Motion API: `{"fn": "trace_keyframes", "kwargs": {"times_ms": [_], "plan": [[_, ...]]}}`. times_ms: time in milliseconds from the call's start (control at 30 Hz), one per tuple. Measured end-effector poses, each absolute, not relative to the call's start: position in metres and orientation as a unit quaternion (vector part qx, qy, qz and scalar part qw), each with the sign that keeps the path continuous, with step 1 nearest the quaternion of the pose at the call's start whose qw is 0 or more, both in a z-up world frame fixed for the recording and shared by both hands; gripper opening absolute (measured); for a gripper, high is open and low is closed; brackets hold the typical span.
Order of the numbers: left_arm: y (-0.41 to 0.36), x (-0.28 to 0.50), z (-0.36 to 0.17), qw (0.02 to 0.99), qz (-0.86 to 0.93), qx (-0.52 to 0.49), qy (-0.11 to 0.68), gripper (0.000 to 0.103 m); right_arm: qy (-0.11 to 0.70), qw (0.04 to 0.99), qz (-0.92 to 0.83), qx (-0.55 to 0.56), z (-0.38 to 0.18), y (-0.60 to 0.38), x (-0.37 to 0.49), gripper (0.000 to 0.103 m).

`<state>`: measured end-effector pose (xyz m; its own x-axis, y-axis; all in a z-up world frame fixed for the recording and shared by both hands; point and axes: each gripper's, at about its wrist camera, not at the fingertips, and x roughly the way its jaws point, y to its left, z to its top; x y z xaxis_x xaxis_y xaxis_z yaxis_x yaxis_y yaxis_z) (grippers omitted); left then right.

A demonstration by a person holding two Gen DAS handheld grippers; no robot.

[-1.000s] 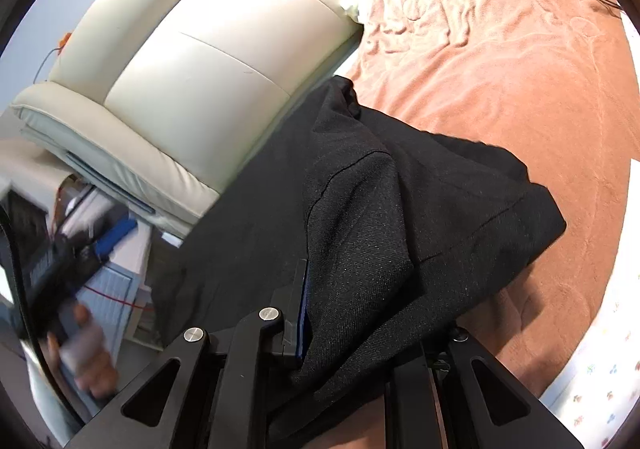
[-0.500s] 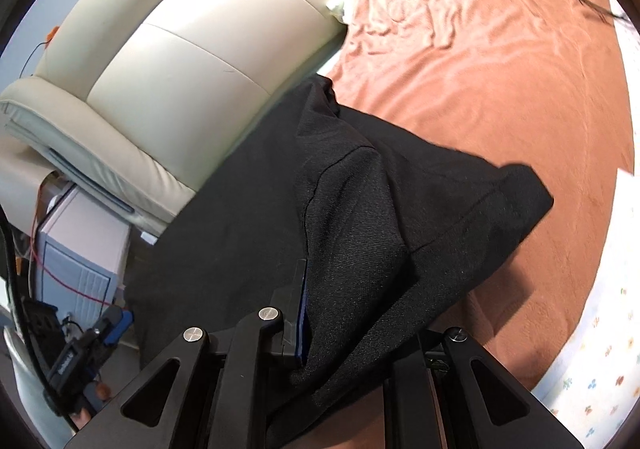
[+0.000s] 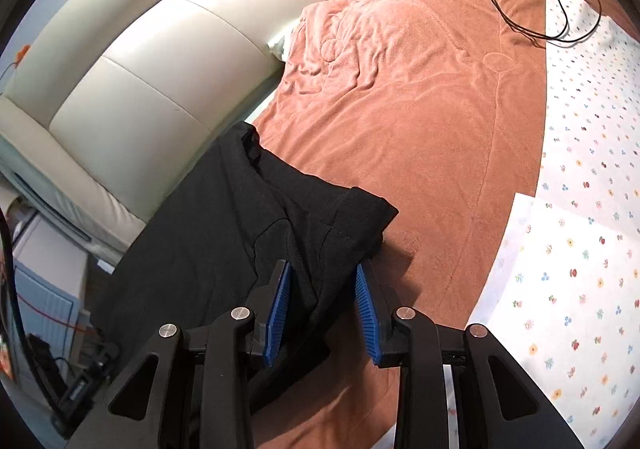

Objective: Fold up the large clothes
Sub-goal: 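Lower the jacket onto the orange blanket beside the headboard, then open both tools and release the folded jacket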

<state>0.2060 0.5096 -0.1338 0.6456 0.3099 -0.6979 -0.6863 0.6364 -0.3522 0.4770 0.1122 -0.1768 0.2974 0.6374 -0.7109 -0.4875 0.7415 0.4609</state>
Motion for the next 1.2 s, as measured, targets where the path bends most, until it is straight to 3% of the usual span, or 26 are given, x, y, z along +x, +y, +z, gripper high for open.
{"fn": "trace_keyframes", "kwargs": {"times_ms": [233,433,567,733,833,1200], "plan": [[0.490,0.202,-0.121,0.860,0.286,-0.288,0.310,0.065,0.464,0.810,0.351,0.072,-0.165,0.086,0.464,0.043],[0.467,0.202,-0.098,0.869,0.275,-0.273,0.306,0.066,0.458,0.817,0.345,0.063,-0.146,0.067,0.451,0.043],[0.447,0.199,-0.081,0.876,0.267,-0.270,0.298,0.078,0.453,0.822,0.341,0.056,-0.132,0.048,0.440,0.045],[0.417,0.194,-0.058,0.888,0.255,-0.260,0.282,0.098,0.441,0.833,0.329,0.057,-0.109,0.013,0.425,0.069],[0.399,0.194,-0.044,0.892,0.248,-0.251,0.282,0.100,0.440,0.829,0.337,0.074,-0.097,-0.007,0.418,0.103],[0.328,0.186,0.000,0.917,0.212,-0.209,0.266,0.103,0.421,0.841,0.331,0.081,-0.054,-0.083,0.383,0.103]]}}
